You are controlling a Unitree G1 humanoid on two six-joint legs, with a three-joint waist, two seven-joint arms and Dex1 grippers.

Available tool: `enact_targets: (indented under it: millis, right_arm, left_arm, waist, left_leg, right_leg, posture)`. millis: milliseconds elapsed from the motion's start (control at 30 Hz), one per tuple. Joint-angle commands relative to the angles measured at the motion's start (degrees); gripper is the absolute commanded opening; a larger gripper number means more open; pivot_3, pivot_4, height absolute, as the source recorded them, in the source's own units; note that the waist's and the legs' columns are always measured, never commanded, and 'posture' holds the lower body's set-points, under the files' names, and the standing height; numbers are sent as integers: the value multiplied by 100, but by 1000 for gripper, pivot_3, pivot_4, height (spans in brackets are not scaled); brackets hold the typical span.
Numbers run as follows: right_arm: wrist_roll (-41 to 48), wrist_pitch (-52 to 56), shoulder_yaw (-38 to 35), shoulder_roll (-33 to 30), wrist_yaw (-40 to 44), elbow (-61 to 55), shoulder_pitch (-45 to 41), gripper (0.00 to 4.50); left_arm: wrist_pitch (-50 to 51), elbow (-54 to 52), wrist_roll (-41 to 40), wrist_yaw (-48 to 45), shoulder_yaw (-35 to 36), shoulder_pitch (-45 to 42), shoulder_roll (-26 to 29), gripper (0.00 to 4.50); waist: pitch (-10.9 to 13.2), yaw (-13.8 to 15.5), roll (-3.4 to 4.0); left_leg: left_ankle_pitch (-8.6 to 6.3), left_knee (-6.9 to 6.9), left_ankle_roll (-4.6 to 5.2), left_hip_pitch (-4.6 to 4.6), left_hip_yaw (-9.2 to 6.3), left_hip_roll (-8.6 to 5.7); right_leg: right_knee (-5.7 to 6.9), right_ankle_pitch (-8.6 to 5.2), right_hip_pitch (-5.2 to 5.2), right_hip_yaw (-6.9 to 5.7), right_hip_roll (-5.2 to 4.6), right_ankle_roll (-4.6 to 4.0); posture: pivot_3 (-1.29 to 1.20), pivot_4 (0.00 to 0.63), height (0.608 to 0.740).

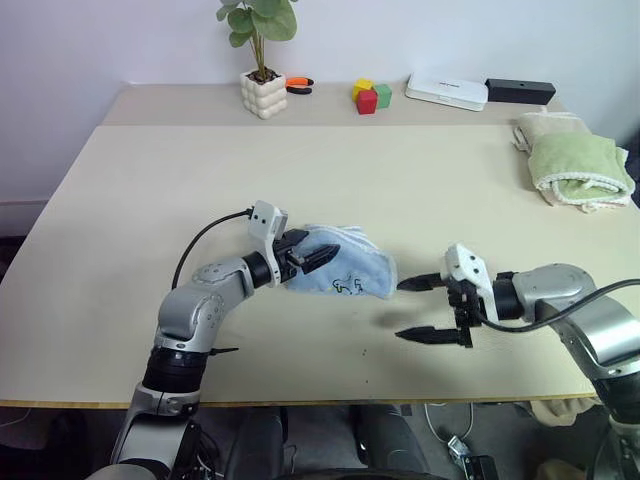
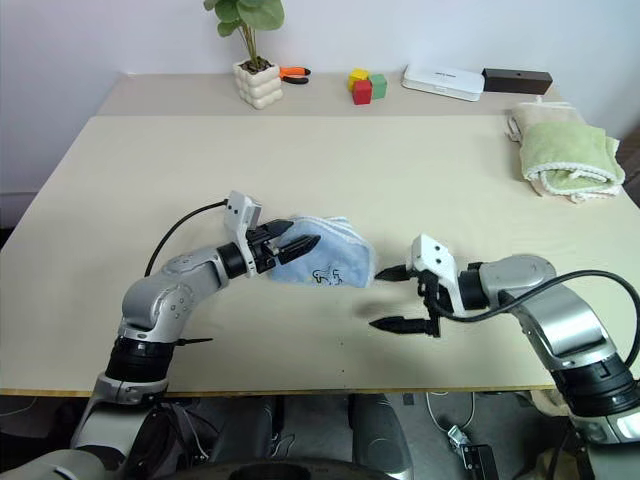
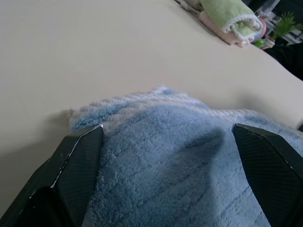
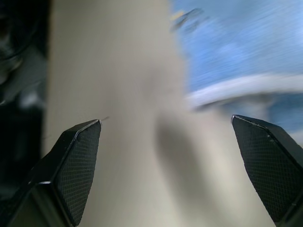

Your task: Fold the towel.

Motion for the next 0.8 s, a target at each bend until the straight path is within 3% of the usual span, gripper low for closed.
enact_targets:
  millis: [33, 133, 233, 333, 400, 467, 500, 567, 600, 700, 800]
  right_arm:
    - [208, -183, -621, 449, -627, 337, -500, 4500]
    - [470, -44, -1100, 937, -1276, 529, -875, 4500]
    - [959, 447, -1354, 1455, -1972, 115, -1011, 3667]
    - [962, 495, -1330, 2395, -3288, -607, -998, 2199]
    - [738, 532, -1147, 2724, -3804, -938, -876, 1176]
    - [412, 616, -864, 3384, -4825, -1395, -676, 268]
    - [301, 667, -760, 3592, -5156, -1554, -604, 0]
    - [-191, 723, -312, 3724, -5564, -1786, -305, 0]
    - [-395, 739, -138, 3728, -5692, -1840, -184, 0]
    - [-722, 676, 277, 3837, -5947, -1952, 342, 0]
    - [-1629, 0, 871, 3744, -6159, -1380, 811, 0]
  left_arm:
    - [-20, -291, -139, 59, 305, -197, 103, 4440]
    - [71, -364, -224, 111, 570, -350, 291, 4440]
    - [175, -464, -419, 137, 817, -496, 431, 4500]
    - [335, -719, -667, 249, 1030, -658, 463, 3589]
    - [418, -815, -771, 397, 1058, -718, 349, 2660]
    - [457, -989, -825, 687, 916, -727, 31, 1709]
    - [443, -1064, -819, 759, 842, -710, -73, 1214]
    - [304, -1064, -585, 1122, 698, -651, -382, 235]
    - [250, -1039, -480, 1277, 654, -632, -490, 75]
    - [153, -998, -208, 1572, 391, -485, -722, 75]
    - [-19, -628, 161, 1758, 73, -290, -910, 75]
  waist:
    - [0, 6, -1]
    - [1, 12, -2]
    - [1, 25, -1]
    - [1, 9, 0]
    - [1, 8, 0]
    - [-1, 24, 0]
    - [-1, 23, 0]
    - [-1, 24, 0]
    - [-1, 29, 0]
    - [-1, 16, 1]
    - [-2, -13, 2]
  left_leg:
    - [0, -1, 0, 0, 0, 0]
    - [0, 0, 0, -2, 0, 0]
    - [0, -3, 0, -2, -1, 0]
    - [0, -6, 0, -5, -4, 0]
    - [1, -2, -1, -12, -3, -1]
    - [1, -2, -3, -11, -4, -1]
    - [1, -1, -3, -11, -5, -1]
    - [2, -1, -3, -12, -4, -1]
    - [2, 0, -4, -13, -4, -2]
    - [2, -1, -4, -10, -3, -3]
    - [2, -2, -4, -8, -3, -3]
  right_leg:
    - [0, 0, 0, 0, 0, 0]
    - [0, 0, 0, 0, -2, 0]
    - [4, 0, -2, 0, -2, 0]
    - [13, 0, -9, -2, -3, 0]
    - [33, 0, -25, -1, -3, -1]
    - [36, 0, -23, -2, -3, -1]
    - [36, 0, -22, -2, -3, -1]
    - [35, 0, -24, -1, -4, -1]
    - [35, 0, -24, 0, -5, -1]
    - [36, -1, -24, 0, -4, -1]
    - [37, -1, -26, 1, -2, -2]
  posture:
    - [0, 150, 740]
    - [0, 150, 740]
    - [0, 150, 740]
    - [0, 150, 740]
    - [0, 150, 740]
    - [0, 150, 740]
    - [0, 150, 740]
    - [0, 150, 740]
    - [0, 150, 740]
    - [0, 150, 740]
    - [0, 150, 740]
